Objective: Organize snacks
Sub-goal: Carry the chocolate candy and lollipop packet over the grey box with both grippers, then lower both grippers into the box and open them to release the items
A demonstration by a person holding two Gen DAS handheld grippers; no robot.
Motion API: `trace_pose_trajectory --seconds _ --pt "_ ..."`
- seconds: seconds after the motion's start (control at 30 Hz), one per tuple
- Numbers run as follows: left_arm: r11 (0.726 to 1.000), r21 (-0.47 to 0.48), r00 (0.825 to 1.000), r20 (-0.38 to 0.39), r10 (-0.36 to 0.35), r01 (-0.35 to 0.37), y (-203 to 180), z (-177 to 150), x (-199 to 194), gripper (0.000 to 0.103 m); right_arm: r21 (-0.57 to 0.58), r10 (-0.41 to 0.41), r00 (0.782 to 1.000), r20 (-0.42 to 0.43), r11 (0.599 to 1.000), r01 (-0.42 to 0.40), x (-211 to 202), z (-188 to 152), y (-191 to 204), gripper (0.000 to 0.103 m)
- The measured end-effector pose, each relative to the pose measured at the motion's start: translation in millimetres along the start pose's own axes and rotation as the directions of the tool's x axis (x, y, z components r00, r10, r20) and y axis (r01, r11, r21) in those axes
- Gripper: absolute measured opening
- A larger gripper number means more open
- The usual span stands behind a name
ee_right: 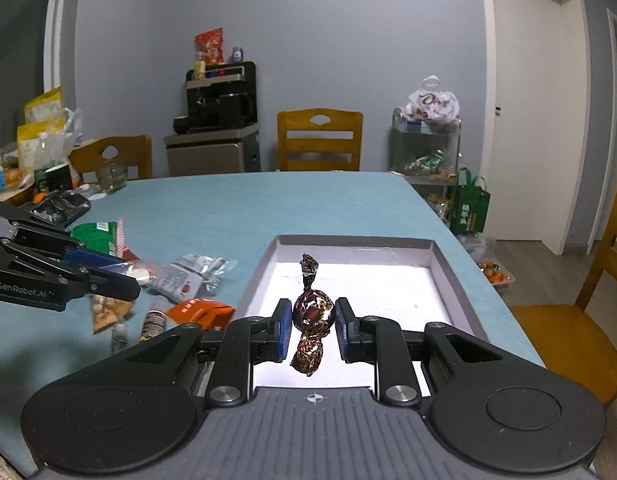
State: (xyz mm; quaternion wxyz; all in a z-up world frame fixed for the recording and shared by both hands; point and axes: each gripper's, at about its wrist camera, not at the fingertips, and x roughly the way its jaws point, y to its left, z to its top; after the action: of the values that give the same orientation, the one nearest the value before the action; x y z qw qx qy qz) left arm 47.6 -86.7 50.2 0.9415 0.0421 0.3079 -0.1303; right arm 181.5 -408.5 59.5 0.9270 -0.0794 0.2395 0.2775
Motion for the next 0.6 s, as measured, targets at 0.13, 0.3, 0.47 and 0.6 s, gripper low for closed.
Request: trace_pose_trajectory --seconds 0.13,0.3,0.47,0.6 --pt "1.000 0.019 1.000 0.003 -0.004 0.004 -8.9 8.6 8.7 0.021 0.014 -0.002 1.000 -0.001 1.000 0.002 1.6 -2.4 -8.9 0.025" --pt "0.998 0.058 0.999 0.040 -0.006 0.004 -19.1 30.0 16.7 0.021 0.042 -0.009 1.000 -0.004 0.999 0.009 4.7 -0.6 -19.9 0.025" --pt "0.997 0.073 0.997 0.064 -0.031 0.027 -29.6 54.9 35.5 0.021 0.069 -0.025 0.999 -0.021 0.997 0.026 11.1 4.5 -29.9 0.025" --pt "0.996 0.081 0.997 0.066 -0.049 0.043 -39.3 73.6 57.8 0.021 0.058 -0.055 0.998 -0.027 0.997 0.057 18.2 8.2 -33.3 0.025"
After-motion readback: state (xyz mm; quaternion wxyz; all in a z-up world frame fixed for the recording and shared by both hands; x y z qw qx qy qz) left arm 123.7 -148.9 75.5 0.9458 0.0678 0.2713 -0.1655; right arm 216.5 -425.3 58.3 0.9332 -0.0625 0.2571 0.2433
